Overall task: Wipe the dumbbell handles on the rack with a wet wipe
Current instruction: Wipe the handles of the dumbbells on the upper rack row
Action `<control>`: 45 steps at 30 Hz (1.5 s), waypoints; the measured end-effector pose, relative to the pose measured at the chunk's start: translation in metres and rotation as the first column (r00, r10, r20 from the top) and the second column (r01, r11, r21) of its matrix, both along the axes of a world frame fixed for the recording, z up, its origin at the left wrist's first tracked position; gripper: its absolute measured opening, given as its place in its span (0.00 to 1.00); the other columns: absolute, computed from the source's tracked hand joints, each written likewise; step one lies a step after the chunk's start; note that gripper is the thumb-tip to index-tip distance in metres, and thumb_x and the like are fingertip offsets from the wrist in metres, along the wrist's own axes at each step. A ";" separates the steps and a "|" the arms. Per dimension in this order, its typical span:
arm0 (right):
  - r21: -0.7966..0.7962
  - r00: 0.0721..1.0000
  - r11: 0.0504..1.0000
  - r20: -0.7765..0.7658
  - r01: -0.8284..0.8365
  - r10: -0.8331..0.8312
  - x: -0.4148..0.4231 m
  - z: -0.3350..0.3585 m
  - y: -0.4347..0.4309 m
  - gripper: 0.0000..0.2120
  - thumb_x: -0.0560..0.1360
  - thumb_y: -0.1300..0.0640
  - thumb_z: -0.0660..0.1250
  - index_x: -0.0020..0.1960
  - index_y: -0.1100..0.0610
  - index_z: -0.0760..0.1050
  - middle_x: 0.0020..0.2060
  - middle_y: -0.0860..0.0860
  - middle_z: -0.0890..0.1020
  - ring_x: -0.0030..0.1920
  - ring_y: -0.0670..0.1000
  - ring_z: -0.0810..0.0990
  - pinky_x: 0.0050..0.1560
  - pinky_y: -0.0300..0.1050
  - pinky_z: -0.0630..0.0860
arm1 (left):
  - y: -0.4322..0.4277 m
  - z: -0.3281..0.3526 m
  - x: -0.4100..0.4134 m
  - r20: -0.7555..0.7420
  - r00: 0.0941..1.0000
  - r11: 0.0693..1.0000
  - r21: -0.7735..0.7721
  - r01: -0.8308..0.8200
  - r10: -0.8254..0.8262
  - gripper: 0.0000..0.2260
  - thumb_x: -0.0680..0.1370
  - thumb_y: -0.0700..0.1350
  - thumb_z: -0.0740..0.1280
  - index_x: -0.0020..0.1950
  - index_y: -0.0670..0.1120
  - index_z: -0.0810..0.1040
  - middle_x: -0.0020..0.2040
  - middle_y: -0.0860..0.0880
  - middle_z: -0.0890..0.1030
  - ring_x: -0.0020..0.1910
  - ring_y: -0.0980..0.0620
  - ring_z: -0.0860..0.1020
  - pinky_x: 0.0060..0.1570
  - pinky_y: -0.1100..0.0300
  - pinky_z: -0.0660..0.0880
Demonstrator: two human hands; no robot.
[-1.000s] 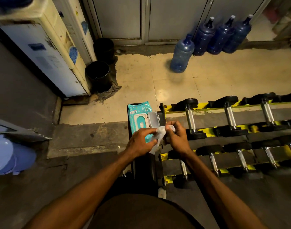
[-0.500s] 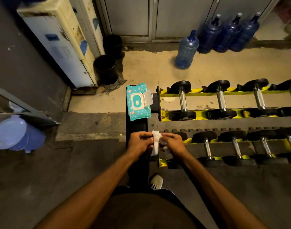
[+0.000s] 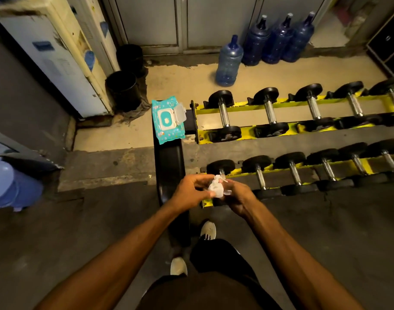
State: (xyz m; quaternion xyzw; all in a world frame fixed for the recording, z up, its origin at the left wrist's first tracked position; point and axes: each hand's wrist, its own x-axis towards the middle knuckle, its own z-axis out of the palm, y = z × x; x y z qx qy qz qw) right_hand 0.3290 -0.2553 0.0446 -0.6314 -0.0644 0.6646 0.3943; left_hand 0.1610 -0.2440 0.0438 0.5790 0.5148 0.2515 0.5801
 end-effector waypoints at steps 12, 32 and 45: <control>-0.002 0.976 0.977 0.048 -0.214 0.214 0.094 -0.008 0.065 0.18 0.76 0.48 0.70 0.53 0.63 0.82 0.45 0.60 0.84 0.38 0.55 0.81 0.37 0.44 0.76 | 0.063 -0.006 0.102 -0.231 0.951 0.979 0.044 -0.199 0.204 0.06 0.70 0.44 0.80 0.44 0.51 0.86 0.40 0.54 0.85 0.42 0.56 0.84 0.47 0.56 0.81; 0.176 0.642 0.775 0.683 -0.607 0.348 0.133 -0.028 0.267 0.10 0.76 0.64 0.70 0.57 0.59 0.82 0.54 0.53 0.83 0.52 0.48 0.82 0.50 0.43 0.82 | 0.203 -0.043 0.115 -0.597 0.802 0.984 0.134 0.114 -0.011 0.26 0.79 0.45 0.67 0.76 0.54 0.68 0.72 0.51 0.69 0.69 0.52 0.71 0.67 0.51 0.74; -0.131 0.162 0.427 0.796 -0.895 0.584 0.121 -0.039 0.315 0.05 0.73 0.64 0.73 0.49 0.59 0.84 0.43 0.51 0.84 0.42 0.46 0.82 0.42 0.40 0.81 | 0.226 -0.051 0.096 -0.567 0.821 0.973 0.146 0.179 -0.066 0.19 0.79 0.48 0.68 0.70 0.55 0.76 0.64 0.54 0.76 0.62 0.56 0.75 0.61 0.49 0.77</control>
